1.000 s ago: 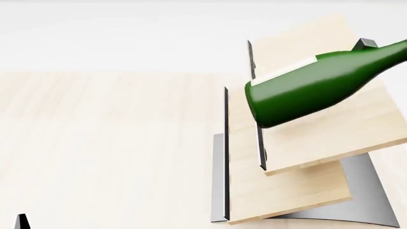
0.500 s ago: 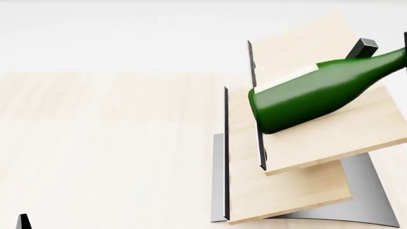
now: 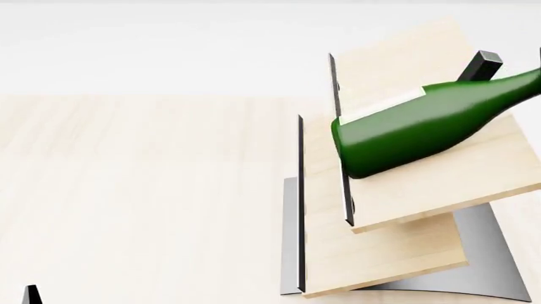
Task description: Put the wine bottle on the wine rack.
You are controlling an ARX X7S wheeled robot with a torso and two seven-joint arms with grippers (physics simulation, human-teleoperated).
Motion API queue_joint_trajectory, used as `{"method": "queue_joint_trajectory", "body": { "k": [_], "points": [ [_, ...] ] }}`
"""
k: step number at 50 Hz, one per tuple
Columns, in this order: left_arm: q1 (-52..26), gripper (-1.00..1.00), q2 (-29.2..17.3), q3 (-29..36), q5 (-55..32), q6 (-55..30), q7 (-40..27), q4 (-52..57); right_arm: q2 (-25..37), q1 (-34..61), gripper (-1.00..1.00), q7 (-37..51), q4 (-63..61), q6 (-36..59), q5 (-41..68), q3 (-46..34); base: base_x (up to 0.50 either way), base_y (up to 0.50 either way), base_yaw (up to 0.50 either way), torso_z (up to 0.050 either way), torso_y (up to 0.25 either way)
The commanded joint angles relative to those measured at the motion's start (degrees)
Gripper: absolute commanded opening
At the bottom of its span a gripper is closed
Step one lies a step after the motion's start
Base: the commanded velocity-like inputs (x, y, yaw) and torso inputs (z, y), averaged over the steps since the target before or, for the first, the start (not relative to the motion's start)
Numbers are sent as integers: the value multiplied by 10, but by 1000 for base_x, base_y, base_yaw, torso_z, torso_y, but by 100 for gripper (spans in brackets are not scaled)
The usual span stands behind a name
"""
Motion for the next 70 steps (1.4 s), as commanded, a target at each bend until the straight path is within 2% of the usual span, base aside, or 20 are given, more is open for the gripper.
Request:
{"method": "queue_joint_trajectory", "body": {
  "k": [1,17,31,32,48,70],
  "points": [
    [-1,100,-2,1,0,0,-2,-1,-5,-23,-100,11,-25,-3,-2,0,0,0,0,0,0],
    [-2,100,-3,4,1,-3,-4,1,-6,-23,-100,7,-16,-2,-3,-3,0,0,0,0,0],
    [-3,100,-5,5,1,-3,-6,0,-5,8,-100,-51,53,4,-28,-24,0,0,0,0,0],
    [-3,100,-5,6,2,-3,-6,0,-5,8,100,-52,51,5,-28,-25,0,0,0,0,0],
    [-4,100,-6,9,4,-3,-9,0,0,-6,100,-42,5,10,-15,-15,0,0,0,0,0],
    [-5,100,-10,10,1,-2,-13,-1,29,-72,100,-9,-73,-8,40,57,0,0,0,0,0]
  ]
}}
